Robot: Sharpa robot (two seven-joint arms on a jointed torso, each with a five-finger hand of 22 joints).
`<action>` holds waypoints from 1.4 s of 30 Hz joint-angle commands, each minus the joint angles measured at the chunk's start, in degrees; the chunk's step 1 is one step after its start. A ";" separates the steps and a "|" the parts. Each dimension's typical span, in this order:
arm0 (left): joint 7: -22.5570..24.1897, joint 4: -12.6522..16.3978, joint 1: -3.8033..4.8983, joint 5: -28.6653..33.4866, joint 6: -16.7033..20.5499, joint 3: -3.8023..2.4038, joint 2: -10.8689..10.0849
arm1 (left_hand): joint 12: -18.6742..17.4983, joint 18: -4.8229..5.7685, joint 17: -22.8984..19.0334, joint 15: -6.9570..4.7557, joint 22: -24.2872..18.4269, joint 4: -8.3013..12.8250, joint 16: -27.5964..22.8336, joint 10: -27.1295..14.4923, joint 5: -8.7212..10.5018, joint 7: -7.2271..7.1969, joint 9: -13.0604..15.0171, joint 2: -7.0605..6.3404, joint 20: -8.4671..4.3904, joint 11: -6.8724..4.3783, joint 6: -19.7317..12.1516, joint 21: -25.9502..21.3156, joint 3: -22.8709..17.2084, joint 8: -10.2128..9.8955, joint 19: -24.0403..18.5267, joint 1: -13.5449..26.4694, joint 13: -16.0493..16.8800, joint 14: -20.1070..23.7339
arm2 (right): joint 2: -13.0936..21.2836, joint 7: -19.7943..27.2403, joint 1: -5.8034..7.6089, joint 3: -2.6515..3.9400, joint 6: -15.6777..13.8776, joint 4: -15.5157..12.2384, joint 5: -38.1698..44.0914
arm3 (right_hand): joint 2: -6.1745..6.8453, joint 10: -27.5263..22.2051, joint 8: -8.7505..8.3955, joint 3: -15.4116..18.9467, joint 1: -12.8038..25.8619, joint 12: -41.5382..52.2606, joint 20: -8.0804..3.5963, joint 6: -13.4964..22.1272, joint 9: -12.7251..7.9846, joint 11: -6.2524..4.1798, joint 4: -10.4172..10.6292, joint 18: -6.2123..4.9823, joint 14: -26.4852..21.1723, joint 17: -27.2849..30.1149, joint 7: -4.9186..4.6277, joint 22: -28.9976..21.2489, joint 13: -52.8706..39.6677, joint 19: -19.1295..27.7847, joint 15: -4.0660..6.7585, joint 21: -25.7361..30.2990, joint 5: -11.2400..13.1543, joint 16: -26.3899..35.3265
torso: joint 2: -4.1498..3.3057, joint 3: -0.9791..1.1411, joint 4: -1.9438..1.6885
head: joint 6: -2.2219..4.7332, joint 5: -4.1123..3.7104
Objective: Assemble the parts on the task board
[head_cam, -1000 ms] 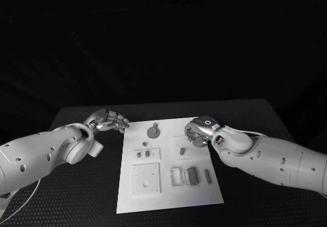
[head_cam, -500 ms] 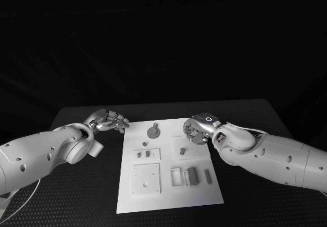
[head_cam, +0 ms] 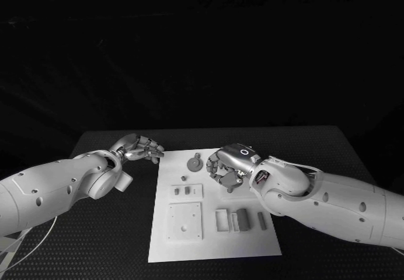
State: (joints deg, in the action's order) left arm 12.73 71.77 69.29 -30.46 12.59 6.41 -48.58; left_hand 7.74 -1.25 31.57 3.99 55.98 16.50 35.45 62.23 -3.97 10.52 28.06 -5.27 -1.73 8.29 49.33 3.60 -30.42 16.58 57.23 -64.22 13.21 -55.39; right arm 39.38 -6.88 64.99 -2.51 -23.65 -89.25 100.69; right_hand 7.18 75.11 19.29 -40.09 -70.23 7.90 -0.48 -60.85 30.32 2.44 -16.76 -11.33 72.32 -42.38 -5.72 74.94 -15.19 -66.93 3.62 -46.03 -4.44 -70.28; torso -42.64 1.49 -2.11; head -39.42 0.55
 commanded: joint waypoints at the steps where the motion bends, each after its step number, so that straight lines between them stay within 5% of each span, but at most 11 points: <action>1: 0.82 0.02 0.06 0.37 -0.12 -0.05 0.05 | 0.30 -0.22 0.08 -0.01 -0.10 -0.07 -0.31 -0.29 0.11 -0.02 -0.06 -0.09 0.07 -0.10 -0.49 0.26 0.26 0.40 0.12 0.41 -0.09 -0.43 | -1.07 1.65 -0.07 -0.01 0.38 -0.32 -1.26 | -0.33 0.28 0.29 -0.37 -0.12 0.00 -0.32 -0.41 0.11 0.01 0.02 -3.67 -0.10 0.10 0.08 1.14 -0.13 -0.10 0.34 -0.31 -0.17 -0.23 | -0.03 -0.04 0.06 | -0.07 0.91; 7: 0.96 -0.20 0.07 0.38 0.27 -0.06 0.26 | 0.32 -0.23 0.11 -0.01 -0.13 -0.06 -0.33 -0.30 0.11 -0.02 -0.06 -0.11 0.07 -0.10 -0.50 0.27 0.27 0.41 0.12 0.39 -0.09 -0.44 | -3.09 2.30 -0.95 -1.15 0.44 -0.30 -1.26 | -0.37 0.26 0.27 -0.39 -0.10 -0.03 -0.33 -0.37 0.13 0.01 0.01 -3.67 -0.12 0.12 0.06 1.12 -0.15 -0.10 0.34 -0.30 -0.17 -0.22 | 0.05 -0.23 0.13 | -0.37 2.09; 11: 0.98 -0.36 0.08 0.41 0.30 -0.06 0.36 | 0.34 -0.23 0.12 -0.01 -0.14 -0.05 -0.35 -0.31 0.11 -0.02 -0.06 -0.12 0.07 -0.10 -0.49 0.27 0.26 0.42 0.12 0.37 -0.10 -0.45 | -4.32 2.65 -1.60 -2.39 0.65 0.02 -1.25 | -0.41 0.24 0.25 -0.41 -0.08 -0.06 -0.34 -0.33 0.15 0.01 0.01 -3.67 -0.13 0.14 0.05 1.12 -0.16 -0.09 0.34 -0.30 -0.17 -0.20 | -0.02 -0.16 0.05 | -0.68 3.26; 20: 0.92 -0.54 0.08 0.61 0.33 -0.06 0.31 | 0.38 -0.23 0.16 -0.02 -0.18 -0.04 -0.38 -0.32 0.11 -0.03 -0.05 -0.16 0.06 -0.11 -0.49 0.27 0.27 0.44 0.13 0.34 -0.11 -0.46 | -6.24 2.92 -4.09 -3.28 1.52 0.66 -1.15 | -0.47 0.21 0.21 -0.44 -0.02 -0.12 -0.34 -0.27 0.19 0.03 0.00 -3.67 -0.17 0.17 0.02 1.10 -0.19 -0.06 0.32 -0.27 -0.17 -0.18 | 0.01 -0.12 0.06 | -1.85 6.23; 29: 0.89 -0.61 0.09 0.61 0.24 -0.06 0.51 | 0.41 -0.22 0.19 -0.02 -0.21 -0.04 -0.42 -0.34 0.11 -0.03 -0.05 -0.19 0.07 -0.10 -0.49 0.27 0.28 0.46 0.13 0.32 -0.12 -0.47 | -6.68 3.26 -4.48 -4.78 2.45 1.40 -0.92 | -0.51 0.20 0.19 -0.45 0.03 -0.16 -0.35 -0.24 0.22 0.03 0.00 -3.67 -0.18 0.19 0.01 1.09 -0.21 -0.04 0.32 -0.26 -0.16 -0.17 | -0.02 -0.15 0.06 | -2.57 7.18; 42: 0.91 -0.66 0.09 0.61 0.17 -0.06 0.59 | 0.45 -0.22 0.24 -0.01 -0.26 -0.06 -0.48 -0.37 0.11 -0.03 -0.05 -0.19 0.07 -0.10 -0.50 0.28 0.29 0.49 0.13 0.30 -0.13 -0.49 | -7.82 3.29 -6.23 -5.02 2.40 3.48 0.89 | -0.53 0.19 0.17 -0.47 0.07 -0.21 -0.35 -0.20 0.28 0.04 -0.01 -3.67 -0.20 0.21 0.00 1.08 -0.24 -0.01 0.31 -0.25 -0.15 -0.17 | 0.00 -0.12 0.03 | -3.13 7.87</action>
State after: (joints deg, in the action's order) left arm 12.88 71.05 69.31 -30.29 12.75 6.40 -48.15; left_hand 7.97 -1.24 31.72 3.99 55.79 16.50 35.23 62.24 -3.98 10.52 28.06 -5.27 -1.73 8.28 49.33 3.60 -30.42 16.80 57.23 -64.22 13.17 -55.39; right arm 31.66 -4.18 58.88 -7.54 -21.92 -85.91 100.21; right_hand 7.27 74.93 19.30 -40.14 -70.14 7.53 -0.49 -60.68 30.62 2.47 -16.70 -11.34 72.02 -42.22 -5.69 74.93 -15.33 -67.16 3.55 -46.03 -4.37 -70.27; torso -42.66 1.38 -2.07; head -42.48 8.34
